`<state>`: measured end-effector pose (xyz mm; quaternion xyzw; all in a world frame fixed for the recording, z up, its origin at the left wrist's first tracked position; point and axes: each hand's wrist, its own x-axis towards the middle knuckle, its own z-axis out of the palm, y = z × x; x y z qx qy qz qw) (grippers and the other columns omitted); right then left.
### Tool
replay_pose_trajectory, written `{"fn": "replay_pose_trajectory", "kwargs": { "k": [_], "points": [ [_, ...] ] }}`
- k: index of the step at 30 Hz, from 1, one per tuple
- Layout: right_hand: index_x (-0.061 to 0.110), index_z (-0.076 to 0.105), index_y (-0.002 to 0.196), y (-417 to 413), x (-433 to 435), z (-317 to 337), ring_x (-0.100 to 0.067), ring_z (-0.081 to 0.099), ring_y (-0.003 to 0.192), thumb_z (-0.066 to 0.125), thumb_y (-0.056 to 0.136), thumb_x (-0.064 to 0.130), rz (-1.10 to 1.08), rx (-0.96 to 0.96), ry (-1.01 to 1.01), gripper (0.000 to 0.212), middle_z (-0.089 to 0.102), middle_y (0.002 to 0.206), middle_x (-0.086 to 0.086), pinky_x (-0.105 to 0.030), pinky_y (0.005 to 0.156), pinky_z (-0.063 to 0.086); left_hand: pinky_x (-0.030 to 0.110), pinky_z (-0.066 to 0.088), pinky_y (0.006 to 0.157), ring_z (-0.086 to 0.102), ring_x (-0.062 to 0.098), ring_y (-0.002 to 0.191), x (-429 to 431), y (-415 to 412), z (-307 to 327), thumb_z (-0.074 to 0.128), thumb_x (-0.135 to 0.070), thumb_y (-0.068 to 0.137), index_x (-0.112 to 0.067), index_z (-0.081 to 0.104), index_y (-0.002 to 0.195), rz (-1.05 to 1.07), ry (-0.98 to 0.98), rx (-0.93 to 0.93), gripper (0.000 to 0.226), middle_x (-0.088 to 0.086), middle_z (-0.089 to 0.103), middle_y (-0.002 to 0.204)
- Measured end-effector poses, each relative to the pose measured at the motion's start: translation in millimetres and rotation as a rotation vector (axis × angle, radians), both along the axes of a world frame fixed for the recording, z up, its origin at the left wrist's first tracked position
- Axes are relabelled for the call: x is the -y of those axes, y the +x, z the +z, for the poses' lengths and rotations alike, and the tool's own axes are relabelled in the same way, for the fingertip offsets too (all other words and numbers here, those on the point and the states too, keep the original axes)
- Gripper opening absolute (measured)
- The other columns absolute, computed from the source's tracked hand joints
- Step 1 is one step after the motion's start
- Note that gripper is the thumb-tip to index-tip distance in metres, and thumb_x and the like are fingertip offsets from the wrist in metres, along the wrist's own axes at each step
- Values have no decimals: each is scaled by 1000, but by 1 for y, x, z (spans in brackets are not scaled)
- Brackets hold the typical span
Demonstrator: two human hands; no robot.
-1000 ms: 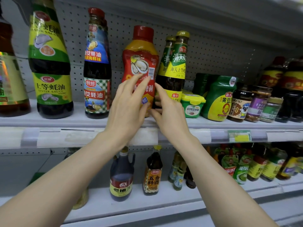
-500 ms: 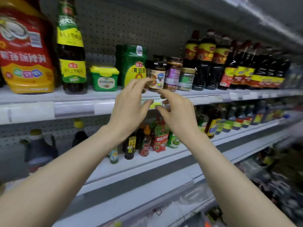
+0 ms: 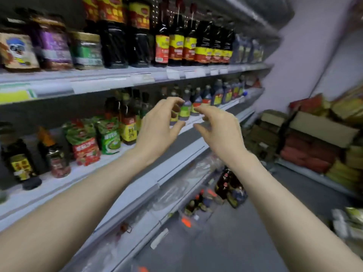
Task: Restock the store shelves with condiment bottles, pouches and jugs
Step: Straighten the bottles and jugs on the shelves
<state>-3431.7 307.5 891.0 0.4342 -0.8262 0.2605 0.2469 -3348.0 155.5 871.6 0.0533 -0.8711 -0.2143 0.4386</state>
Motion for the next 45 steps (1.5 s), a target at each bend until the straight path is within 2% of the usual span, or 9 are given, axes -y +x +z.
{"fn": "replay_pose_trajectory", "kwargs": {
  "k": [5,8,12,16,23,25,28,36,45],
  "points": [
    [15,65,132,-41,-69,-18,-24,70,101,75,91,21,-132,34,21,43,70,126,-5,-40,86,56,38,54,81,56,6,91,-52,-62,-30,73,-22,87,-25,53,125,-138,51,57,44,-11,59,106],
    [15,65,132,-63,-89,-30,-24,68,104,74,91,21,-183,63,38,42,70,124,-5,-37,90,52,38,53,82,54,5,92,-65,-90,-43,72,-24,87,-26,52,125,-185,59,89,43,-11,58,106],
    [18,64,134,-93,-97,-47,-22,67,107,71,92,22,-217,120,79,42,68,129,-2,-40,93,51,38,53,84,56,7,95,-72,-125,-60,72,-25,87,-26,53,125,-231,87,136,43,-11,59,107],
    [19,66,131,-134,-100,-62,-20,67,105,72,92,23,-229,132,98,40,69,127,1,-37,89,52,40,52,86,57,9,97,-76,-170,-76,72,-25,86,-27,53,125,-240,124,176,43,-10,59,109],
    [22,67,128,-243,-96,-72,-19,68,93,72,92,23,-281,135,111,37,69,125,3,-35,85,52,37,52,87,57,6,97,-72,-281,-90,72,-26,86,-30,53,124,-284,138,208,43,-13,59,109],
    [22,66,130,-277,-88,-71,-18,67,96,71,92,24,-288,140,134,38,68,127,3,-34,87,50,37,52,88,57,6,98,-67,-315,-90,72,-25,86,-31,53,124,-294,144,213,43,-13,59,109],
    [20,65,132,-325,-78,-66,-20,65,110,71,92,24,-294,140,144,40,67,130,1,-35,91,50,36,53,87,57,4,97,-59,-365,-88,73,-23,85,-30,53,124,-299,153,195,44,-12,60,108],
    [20,63,135,-443,-68,-77,-24,63,119,68,94,24,-314,176,178,42,65,135,-1,-39,98,50,39,53,85,57,6,95,-52,-484,-101,73,-24,85,-27,54,124,-291,146,229,43,-11,60,106],
    [19,63,135,-596,-54,-124,-25,65,110,68,95,25,-115,228,220,40,67,130,-3,-41,92,51,38,52,88,58,7,97,-53,-600,-142,72,-22,86,-25,55,124,-122,189,247,42,-9,62,109]
  ]
}}
